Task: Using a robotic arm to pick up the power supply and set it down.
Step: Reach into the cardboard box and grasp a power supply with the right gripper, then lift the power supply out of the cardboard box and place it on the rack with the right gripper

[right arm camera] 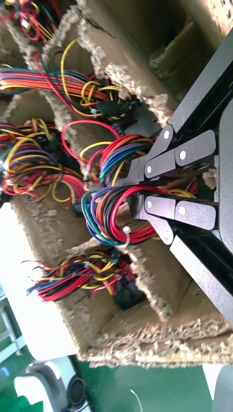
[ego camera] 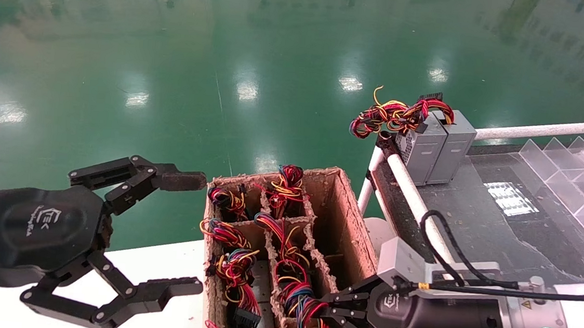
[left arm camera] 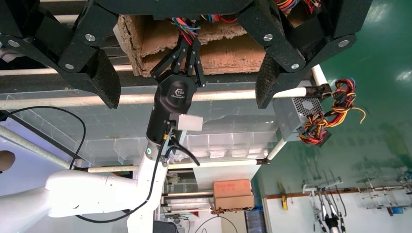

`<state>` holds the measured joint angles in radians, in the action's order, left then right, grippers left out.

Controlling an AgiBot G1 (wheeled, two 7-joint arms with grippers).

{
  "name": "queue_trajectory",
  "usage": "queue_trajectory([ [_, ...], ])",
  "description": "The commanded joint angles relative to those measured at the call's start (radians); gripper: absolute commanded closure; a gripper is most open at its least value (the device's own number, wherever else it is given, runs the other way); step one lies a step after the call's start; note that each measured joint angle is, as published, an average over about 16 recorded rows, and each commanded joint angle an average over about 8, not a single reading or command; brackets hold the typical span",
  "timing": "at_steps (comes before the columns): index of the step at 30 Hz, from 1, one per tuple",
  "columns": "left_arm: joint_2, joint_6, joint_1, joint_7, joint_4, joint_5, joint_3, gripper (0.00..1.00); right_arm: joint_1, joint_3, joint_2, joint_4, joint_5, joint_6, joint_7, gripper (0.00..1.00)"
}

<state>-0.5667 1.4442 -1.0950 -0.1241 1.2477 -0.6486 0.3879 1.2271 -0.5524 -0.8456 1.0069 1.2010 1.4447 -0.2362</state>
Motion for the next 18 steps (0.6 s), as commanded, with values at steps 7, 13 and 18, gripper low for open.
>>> queue_trajectory([
  [7,0.000,0.000,0.000,0.000,0.000,0.000,0.000,0.00,-0.007,0.054,0.045,0.040,-0.099,0.025,-0.012,1.00],
  [13,0.000,0.000,0.000,0.000,0.000,0.000,0.000,0.00,-0.003,0.127,0.108,0.082,-0.227,0.048,-0.039,1.00],
  [18,0.000,0.000,0.000,0.000,0.000,0.000,0.000,0.00,0.014,0.197,0.161,0.083,-0.321,0.040,-0.050,1.00],
])
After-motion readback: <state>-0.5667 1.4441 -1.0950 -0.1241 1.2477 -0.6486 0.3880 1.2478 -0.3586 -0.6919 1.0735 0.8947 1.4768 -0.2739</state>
